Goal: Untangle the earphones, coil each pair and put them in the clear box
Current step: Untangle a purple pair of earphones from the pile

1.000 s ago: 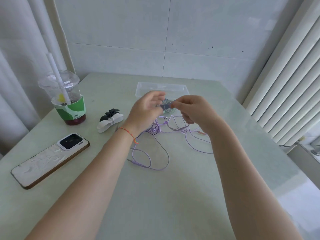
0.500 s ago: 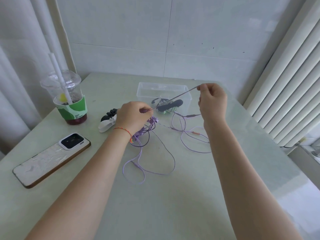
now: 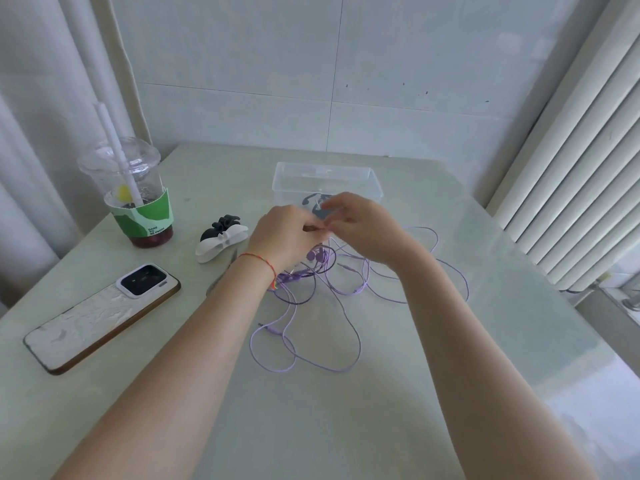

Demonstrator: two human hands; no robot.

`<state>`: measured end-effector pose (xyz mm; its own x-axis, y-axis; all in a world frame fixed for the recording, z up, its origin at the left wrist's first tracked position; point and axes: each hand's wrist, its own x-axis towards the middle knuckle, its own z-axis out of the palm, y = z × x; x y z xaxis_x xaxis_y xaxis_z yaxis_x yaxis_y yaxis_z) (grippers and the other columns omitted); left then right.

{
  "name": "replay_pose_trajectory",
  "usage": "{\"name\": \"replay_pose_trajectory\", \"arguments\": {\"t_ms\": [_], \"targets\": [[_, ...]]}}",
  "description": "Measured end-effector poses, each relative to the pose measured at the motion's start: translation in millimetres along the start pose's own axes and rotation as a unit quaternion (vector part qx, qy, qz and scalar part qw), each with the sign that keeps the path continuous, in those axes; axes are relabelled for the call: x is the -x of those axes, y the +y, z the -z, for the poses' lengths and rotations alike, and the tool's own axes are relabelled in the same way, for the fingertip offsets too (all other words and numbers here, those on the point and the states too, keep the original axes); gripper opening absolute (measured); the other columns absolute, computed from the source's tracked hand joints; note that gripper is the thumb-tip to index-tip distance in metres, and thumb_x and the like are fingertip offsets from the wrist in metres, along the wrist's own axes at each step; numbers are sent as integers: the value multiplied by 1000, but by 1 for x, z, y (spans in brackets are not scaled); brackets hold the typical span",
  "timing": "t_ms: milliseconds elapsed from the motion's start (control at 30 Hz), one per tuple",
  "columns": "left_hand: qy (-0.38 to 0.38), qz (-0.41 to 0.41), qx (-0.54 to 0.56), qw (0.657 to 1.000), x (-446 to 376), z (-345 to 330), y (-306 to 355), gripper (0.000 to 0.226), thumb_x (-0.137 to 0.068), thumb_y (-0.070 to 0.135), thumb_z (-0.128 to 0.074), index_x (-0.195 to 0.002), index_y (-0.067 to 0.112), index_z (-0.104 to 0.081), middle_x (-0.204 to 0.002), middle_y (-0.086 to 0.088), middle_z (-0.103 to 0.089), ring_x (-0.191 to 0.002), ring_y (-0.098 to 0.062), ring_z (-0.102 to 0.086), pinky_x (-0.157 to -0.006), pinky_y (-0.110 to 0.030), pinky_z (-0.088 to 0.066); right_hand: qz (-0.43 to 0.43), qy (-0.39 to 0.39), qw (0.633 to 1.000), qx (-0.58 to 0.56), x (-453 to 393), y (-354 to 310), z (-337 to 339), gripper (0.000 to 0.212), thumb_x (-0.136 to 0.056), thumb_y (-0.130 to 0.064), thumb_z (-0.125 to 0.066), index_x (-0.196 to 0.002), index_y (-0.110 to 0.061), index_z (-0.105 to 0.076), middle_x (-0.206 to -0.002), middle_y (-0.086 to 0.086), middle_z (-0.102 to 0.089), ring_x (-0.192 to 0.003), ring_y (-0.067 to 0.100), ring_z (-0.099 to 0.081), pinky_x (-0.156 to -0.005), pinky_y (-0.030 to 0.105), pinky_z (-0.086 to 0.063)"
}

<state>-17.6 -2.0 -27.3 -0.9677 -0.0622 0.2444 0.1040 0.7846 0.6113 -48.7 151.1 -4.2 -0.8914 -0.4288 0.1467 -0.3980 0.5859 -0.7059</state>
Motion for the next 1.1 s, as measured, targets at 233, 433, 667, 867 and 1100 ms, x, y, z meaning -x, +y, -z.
{"name": "replay_pose_trajectory", "arguments": {"t_ms": [233,433,667,867,1100], "targets": [[-15,32,130,991,-1,5,-8,15,-78,27,-80,-88,22,-71,-78,7,-68,-47,-9,-58,-58,-24,-49,-39,-20,997,66,2,9,11,23,-95,-21,-54,-83,-6,-68,-55,-6,-38,-45,7,-32,-46,19,-27],[117,63,223,966,-5,10,-9,18,-92,15,-55,-76,23,-59,-59,3,-62,-47,-10,-51,-54,-24,-44,-60,-54,994,75,3,13,13,12,-90,-24,-65,-86,-13,-70,-66,-6,-55,-58,9,-46,-54,20,-36],[62,98,288,951,0,20,1,38,-75,35,-39,-71,20,-73,-67,5,-67,-69,-17,-54,-69,-32,-41,-65,-57,996,34,7,10,18,17,-88,-26,-68,-88,-9,-71,-65,-5,-52,-51,8,-39,-45,15,-32],[18,102,209,972,-3,6,-3,14,-81,31,-65,-75,21,-74,-79,-8,-73,-76,-17,-63,-80,-34,-51,-57,-31,998,-16,4,7,13,16,-93,-20,-56,-84,-13,-67,-62,-7,-55,-42,1,-39,-48,17,-33],[-73,69,227,969,-2,5,-9,19,-72,21,-80,-88,18,-72,-69,-6,-60,-63,-16,-50,-60,-23,-40,-50,109,982,-149,-5,6,9,21,-94,-12,-50,-76,-15,-61,-55,-6,-48,-47,11,-38,-50,25,-32]]}}
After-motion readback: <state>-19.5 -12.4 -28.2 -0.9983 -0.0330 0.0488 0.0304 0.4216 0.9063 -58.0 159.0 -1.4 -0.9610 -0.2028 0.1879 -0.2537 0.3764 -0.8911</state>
